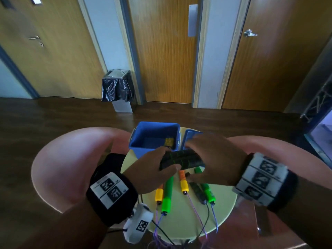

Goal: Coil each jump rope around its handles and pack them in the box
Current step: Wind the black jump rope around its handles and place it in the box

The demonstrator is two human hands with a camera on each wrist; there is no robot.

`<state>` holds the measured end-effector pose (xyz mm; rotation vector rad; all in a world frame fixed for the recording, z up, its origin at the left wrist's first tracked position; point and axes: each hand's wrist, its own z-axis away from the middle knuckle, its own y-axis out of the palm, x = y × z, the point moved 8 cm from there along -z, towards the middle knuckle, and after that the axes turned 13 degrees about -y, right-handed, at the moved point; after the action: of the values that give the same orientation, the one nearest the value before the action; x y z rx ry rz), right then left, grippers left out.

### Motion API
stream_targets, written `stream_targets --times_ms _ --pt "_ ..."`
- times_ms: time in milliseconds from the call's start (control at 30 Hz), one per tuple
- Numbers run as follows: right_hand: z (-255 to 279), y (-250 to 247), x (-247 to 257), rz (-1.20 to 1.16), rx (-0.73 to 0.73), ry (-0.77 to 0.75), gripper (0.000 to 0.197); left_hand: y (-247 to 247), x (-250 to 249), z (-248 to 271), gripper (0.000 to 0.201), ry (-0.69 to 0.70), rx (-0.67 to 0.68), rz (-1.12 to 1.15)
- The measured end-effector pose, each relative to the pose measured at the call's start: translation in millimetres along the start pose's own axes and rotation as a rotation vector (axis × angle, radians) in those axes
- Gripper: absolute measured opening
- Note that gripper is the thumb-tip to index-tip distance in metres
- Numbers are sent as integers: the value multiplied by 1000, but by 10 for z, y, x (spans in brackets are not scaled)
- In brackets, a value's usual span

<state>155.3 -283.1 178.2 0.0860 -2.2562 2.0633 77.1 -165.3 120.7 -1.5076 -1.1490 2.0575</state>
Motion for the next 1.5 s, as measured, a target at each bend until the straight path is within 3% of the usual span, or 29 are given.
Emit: stream_targets --times_ms 67,100,167,200,367,467,567,600,667,800,867,933,1033,1200,1333,1400,1500 --pt "-124 249 -88 131 137 21 82 -35 -120 -27 35 37 7 -42" --pt "-175 337 -118 106 168 37 78 -53 -172 -50 35 53 14 -55" --pt "-234 414 -198 -76 126 94 41 -63 -211 -117 34 60 40 -39" --pt "-245 457 -253 -174 120 134 32 -62 -201 -158 34 53 51 -7" --pt "-277 684 -382 -411 156 302 19 -37 -32 -375 34 -51 -4 251" --pt "-259 701 -482 -428 70 391 11 20 4 -450 34 -107 -61 427" --pt "-145 661 -573 -492 -76 521 11 62 34 -450 22 -257 -100 832" --pt "-97 674 -592 -558 -133 569 14 104 35 -439 31 -319 -79 942" --pt "-24 750 -584 -731 -215 635 18 218 32 -444 45 -391 -18 927" --pt "103 905 -556 -1068 -328 789 18 319 -138 -423 40 -247 65 701" --pt "154 982 -516 -1290 -373 845 31 288 -255 -408 36 -150 51 596" --pt "164 999 -436 -1565 -434 841 33 255 -348 -411 33 -86 19 549" --pt "144 956 -284 -1924 -462 751 21 161 -448 -429 30 32 -24 472" --pt "210 781 -135 -2134 -410 514 22 103 -460 -526 34 129 89 496" --pt "290 668 -128 -1942 -333 321 28 155 -407 -598 29 102 251 548" --pt "345 559 -134 -1560 -217 250 17 171 -406 -614 20 92 327 389" --pt "436 388 -105 -751 108 189 15 251 -380 -616 37 73 468 121"
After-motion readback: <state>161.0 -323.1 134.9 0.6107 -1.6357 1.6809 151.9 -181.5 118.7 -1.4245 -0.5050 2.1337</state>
